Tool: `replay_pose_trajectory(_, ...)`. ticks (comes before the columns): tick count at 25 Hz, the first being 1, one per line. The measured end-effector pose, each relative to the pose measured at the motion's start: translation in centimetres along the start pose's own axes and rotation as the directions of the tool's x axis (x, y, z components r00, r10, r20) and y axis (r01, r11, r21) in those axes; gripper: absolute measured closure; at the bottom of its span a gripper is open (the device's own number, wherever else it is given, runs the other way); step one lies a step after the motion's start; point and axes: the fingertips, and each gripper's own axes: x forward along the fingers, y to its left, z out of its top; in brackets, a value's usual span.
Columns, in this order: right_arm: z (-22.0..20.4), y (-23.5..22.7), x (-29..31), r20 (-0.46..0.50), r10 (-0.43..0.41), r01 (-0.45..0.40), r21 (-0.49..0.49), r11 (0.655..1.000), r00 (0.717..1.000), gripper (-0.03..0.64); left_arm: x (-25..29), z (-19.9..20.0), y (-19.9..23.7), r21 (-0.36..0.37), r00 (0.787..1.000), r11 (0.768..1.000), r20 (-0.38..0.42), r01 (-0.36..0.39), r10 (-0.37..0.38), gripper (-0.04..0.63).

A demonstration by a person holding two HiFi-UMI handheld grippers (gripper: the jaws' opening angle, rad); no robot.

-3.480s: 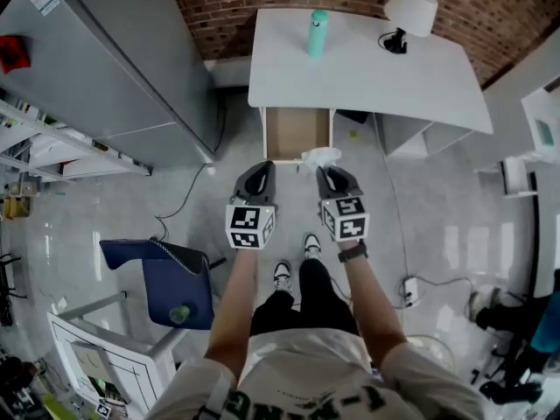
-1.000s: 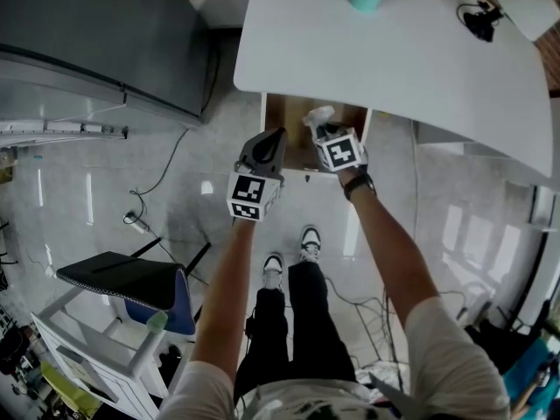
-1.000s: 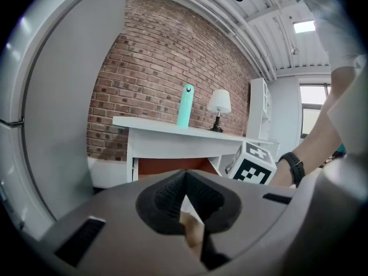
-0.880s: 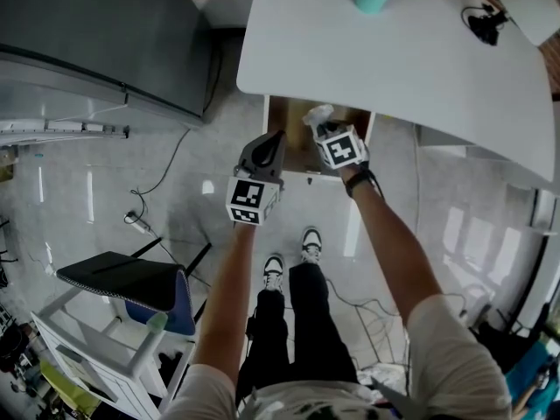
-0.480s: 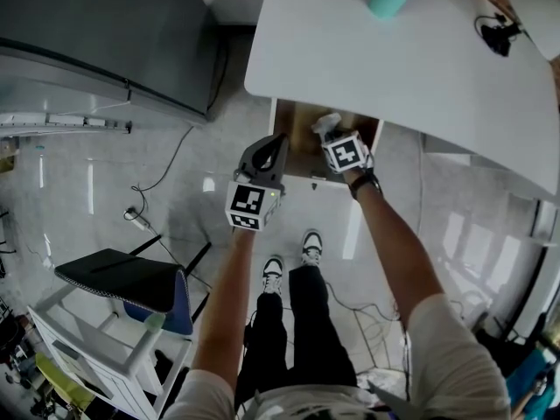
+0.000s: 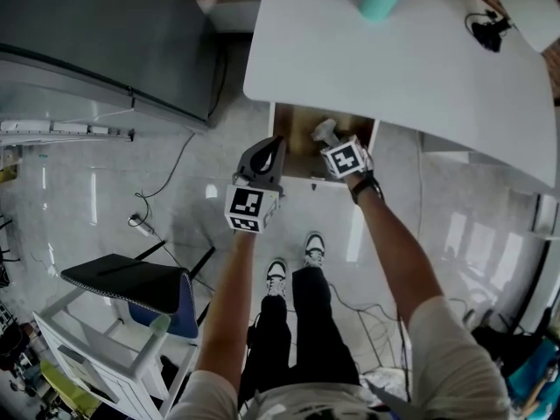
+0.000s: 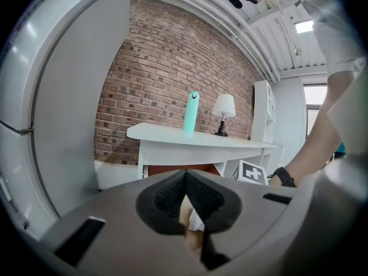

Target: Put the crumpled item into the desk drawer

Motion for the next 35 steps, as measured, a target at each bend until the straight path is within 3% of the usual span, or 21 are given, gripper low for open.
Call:
replay_pose_trajectory(3,0.2,-0.1,-2.0,0.038,-0.037,0.038,-0.022,0.999,0.999,0.439,-0.7,0.5,-0.3,-0.008,1.000,1.000,-0.019,0.001,-0.001,0.598)
replay_pose_trajectory(8,0.9,1.8,-6.4,0.134,-0.030,0.027,0.020,0.999,0.991,0.439,-2.2,2.4,-1.4,0.003,1.000,1.000,-0.023,0.011,-0.011,0.598)
replay_pose_trajectory(15,1.3,4.2,-15.0,0.285,-0.087,0.061,0.100,0.993,0.954,0.439,-5.2,4.8,-3.3,0.017,0.998,1.000,-0.059,-0.014,0.015,0.598)
replay_pose_trajectory(19,1.6,4.8,-20.3,0.362,-0.152,0.115,0.121,0.986,0.920,0.439,-6.9,6.9,-4.7,0.002,0.999,1.000,-0.054,-0.002,0.002,0.598)
replay_pose_trajectory(29,2.1,7.9,-32.0,0.503,-0.218,0.154,0.166,0.974,0.836,0.439,-12.8,13.1,-8.6,0.023,0.999,1.000,-0.042,0.016,-0.015,0.597)
replay_pose_trajectory(35,3.2,9.8,-38.9,0.591,-0.280,0.189,0.212,0.959,0.757,0.440,-16.0,17.4,-10.0,0.097,1.000,0.995,0.005,0.024,-0.025,0.598)
